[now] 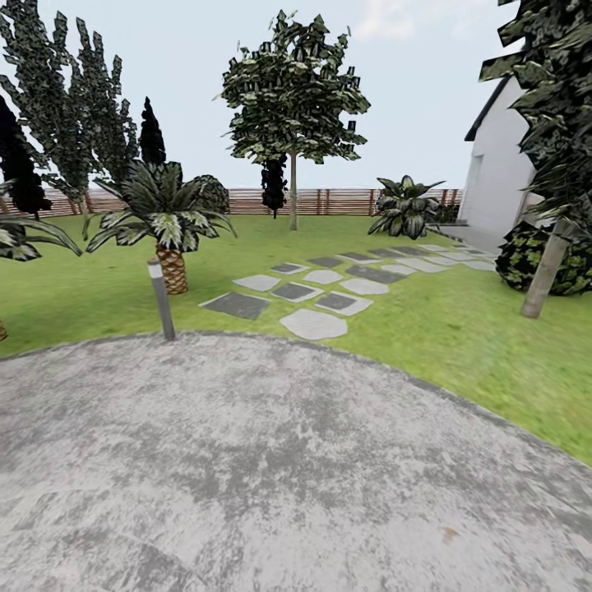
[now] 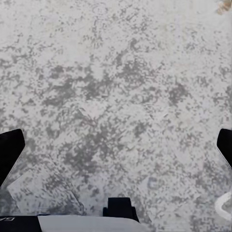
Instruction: In the garden, pick up the pesticide atomizer on the floor and spray pesticide onto both trees until each tree trunk is fully covered.
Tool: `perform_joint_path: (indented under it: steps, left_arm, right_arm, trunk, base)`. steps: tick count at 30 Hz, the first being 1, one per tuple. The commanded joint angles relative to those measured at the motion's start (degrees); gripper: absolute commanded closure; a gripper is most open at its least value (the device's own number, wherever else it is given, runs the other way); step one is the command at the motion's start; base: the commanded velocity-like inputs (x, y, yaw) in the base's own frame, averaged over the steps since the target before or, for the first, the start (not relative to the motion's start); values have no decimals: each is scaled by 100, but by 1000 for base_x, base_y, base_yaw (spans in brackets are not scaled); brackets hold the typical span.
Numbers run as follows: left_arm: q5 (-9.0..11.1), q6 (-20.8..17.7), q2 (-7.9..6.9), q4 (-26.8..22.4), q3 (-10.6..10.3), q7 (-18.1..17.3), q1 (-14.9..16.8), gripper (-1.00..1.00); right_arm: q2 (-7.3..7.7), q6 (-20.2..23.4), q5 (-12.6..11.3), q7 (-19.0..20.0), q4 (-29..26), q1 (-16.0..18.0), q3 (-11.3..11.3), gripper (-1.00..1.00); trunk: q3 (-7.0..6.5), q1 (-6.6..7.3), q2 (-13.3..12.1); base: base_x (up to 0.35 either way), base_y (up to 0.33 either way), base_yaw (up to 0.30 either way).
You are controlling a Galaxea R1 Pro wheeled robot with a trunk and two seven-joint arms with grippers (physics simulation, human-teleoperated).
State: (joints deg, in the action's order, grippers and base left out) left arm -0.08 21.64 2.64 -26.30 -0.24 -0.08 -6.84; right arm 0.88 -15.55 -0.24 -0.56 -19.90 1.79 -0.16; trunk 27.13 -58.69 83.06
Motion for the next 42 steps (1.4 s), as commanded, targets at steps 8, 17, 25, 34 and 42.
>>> perform_joint_path:
  steps: [8, 17, 25, 34, 42]
  left_arm:
    - [0, 7, 0, -7, -2, -1, -2, -100]
    - [0, 7, 0, -7, -2, -1, -2, -100]
    - [0, 7, 0, -7, -2, -1, -2, -100]
    - [0, 7, 0, -7, -2, -1, -2, -100]
    - [0, 7, 0, -7, -2, -1, -2, -100]
  right_arm:
    - [0, -18, -2, -6, 4, 1, -1, -100]
    - [0, -18, -2, -6, 4, 3, 1, -100]
    - [0, -18, -2, -6, 4, 2, -1, -100]
    - [0, -18, -2, -6, 4, 4, -1, -100]
    - [0, -18, -2, -6, 4, 2, 0, -100]
  trunk:
    - [5, -4, 2]
    - [5, -4, 2]
    - [5, -4, 2]
    - [5, -4, 2]
    - [5, -4, 2]
  base:
    - [350, 0, 0]
    - [350, 0, 0]
    - [350, -33, 0]
    - [350, -34, -121]
    - [350, 14, -290]
